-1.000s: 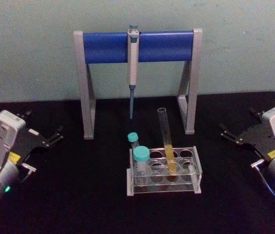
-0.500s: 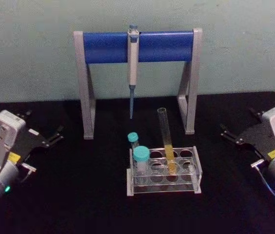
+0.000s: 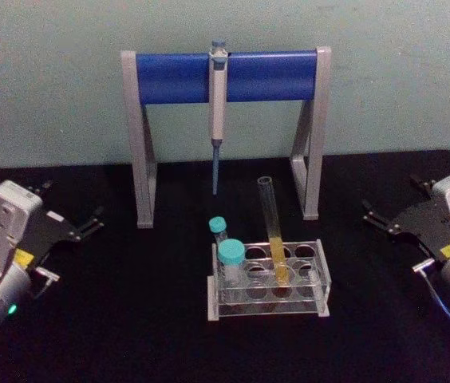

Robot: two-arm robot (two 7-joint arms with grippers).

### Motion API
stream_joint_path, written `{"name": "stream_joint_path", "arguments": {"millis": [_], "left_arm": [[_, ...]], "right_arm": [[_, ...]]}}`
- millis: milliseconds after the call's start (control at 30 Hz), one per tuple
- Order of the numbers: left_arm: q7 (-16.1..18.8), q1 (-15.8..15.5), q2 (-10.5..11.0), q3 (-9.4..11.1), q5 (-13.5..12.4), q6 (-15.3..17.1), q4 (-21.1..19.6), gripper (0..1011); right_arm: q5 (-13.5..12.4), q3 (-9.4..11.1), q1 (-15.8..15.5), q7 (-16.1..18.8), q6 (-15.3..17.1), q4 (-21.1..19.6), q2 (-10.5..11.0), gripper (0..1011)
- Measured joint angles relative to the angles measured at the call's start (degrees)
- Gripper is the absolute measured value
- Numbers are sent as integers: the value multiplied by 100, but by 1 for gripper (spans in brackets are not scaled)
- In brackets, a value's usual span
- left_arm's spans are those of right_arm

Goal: Pick up the test tube from the test tube rack, shake it, then place it back into the test tube rack.

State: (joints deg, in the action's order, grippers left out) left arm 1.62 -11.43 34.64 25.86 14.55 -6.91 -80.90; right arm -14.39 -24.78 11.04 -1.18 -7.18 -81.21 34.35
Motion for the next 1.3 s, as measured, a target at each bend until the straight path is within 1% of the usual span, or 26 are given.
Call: {"name": "stream_joint_path", "arguments": {"millis": [133, 233, 333, 433, 467, 500, 567, 600, 800, 900, 1000, 1133, 1167, 1300], "left_arm": [[0, 0, 0, 0, 0, 0, 0, 1001], [0, 0, 0, 0, 0, 0, 0, 1001], [0, 0, 0, 0, 0, 0, 0, 1001], [0, 0, 0, 0, 0, 0, 0, 1001], [0, 0, 0, 0, 0, 0, 0, 1001], [0, 0, 0, 0, 0, 0, 0, 1001], [0, 0, 0, 0, 0, 0, 0, 1001], [0, 0, 0, 0, 0, 0, 0, 1001], [0, 0, 0, 0, 0, 0, 0, 1001], [0, 0, 0, 0, 0, 0, 0, 1001], [0, 0, 0, 0, 0, 0, 0, 1001], [0, 0, 0, 0, 0, 0, 0, 1001], [0, 0, 0, 0, 0, 0, 0, 1001], [0, 0, 0, 0, 0, 0, 0, 1001]], "right_arm": [[-82, 107, -54, 131, -75, -54, -6, 1000], [-216, 210, -118, 333, -182, -117, -3, 1000], [-297, 258, -157, 466, -255, -157, -1, 1000], [-483, 325, -210, 774, -406, -231, 4, 1000], [-483, 325, -210, 774, -406, -231, 4, 1000], [-600, 356, -226, 943, -462, -263, 4, 1000], [-698, 373, -234, 1086, -490, -286, 2, 1000], [-784, 382, -239, 1229, -500, -316, -4, 1000], [-926, 335, -190, 1712, -480, -415, -32, 1000], [-927, 296, -144, 1861, -432, -446, -41, 1000], [-927, 224, -56, 2115, -322, -462, -75, 1000], [-940, 173, 22, 2319, -216, -460, -122, 1000], [-940, 173, 22, 2319, -216, -460, -122, 1000], [-936, 118, 145, 2519, -108, -403, -207, 1000]]}}
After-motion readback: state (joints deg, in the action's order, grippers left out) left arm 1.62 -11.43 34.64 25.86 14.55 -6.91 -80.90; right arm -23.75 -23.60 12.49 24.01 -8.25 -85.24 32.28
